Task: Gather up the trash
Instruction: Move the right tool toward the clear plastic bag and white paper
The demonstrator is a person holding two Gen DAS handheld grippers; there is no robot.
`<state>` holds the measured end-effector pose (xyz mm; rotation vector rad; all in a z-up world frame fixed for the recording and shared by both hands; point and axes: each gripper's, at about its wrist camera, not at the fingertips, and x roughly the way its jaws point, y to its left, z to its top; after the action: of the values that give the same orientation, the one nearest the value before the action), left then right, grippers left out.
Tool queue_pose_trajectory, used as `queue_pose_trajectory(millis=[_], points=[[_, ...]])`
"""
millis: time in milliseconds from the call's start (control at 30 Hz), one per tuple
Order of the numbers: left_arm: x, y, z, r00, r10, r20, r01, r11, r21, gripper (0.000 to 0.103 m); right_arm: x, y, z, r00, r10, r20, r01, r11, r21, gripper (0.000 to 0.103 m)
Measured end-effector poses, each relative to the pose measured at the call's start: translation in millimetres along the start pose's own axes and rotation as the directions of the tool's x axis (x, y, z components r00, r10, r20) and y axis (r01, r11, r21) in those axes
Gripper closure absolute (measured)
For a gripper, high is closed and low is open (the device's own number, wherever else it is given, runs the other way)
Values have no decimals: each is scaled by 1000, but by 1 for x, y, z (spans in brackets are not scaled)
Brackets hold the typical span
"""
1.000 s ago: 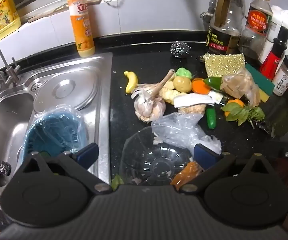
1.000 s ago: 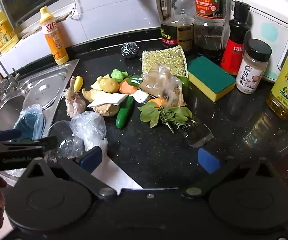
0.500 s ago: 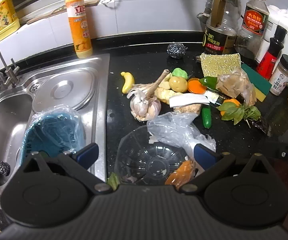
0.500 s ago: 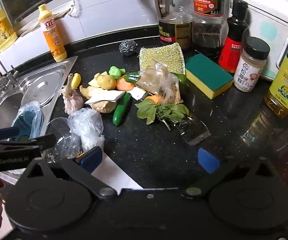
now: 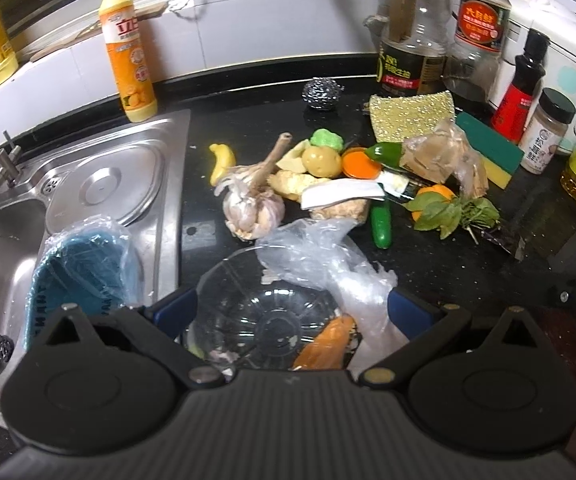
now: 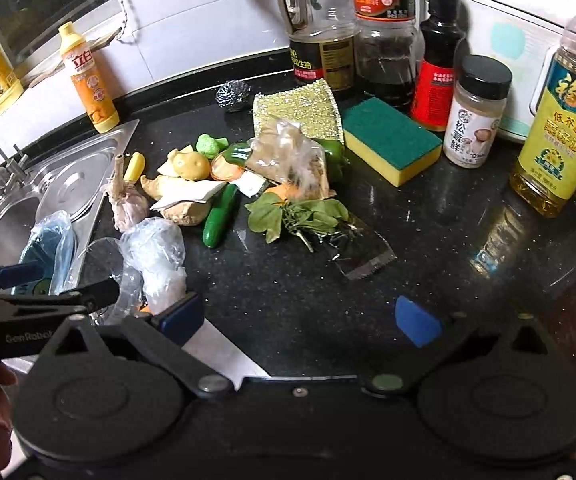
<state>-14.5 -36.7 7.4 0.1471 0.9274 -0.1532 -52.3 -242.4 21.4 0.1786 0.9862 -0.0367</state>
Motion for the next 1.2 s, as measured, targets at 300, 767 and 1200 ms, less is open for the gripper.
queue_pose_trajectory(millis=[300, 767, 1200], points=[[-3, -19, 1, 1000, -4, 16, 4, 1000, 12, 0, -4, -16, 1, 1000, 6, 7, -6, 1000, 5, 0], [0, -36, 7, 1000, -2, 31, 3, 1000, -21, 0, 0, -42, 10, 999, 43, 15, -43, 999, 21, 0], [9, -31, 13, 999, 3, 48, -2, 999, -33, 1, 13, -55, 17, 994, 102, 37, -104, 994, 33, 0]])
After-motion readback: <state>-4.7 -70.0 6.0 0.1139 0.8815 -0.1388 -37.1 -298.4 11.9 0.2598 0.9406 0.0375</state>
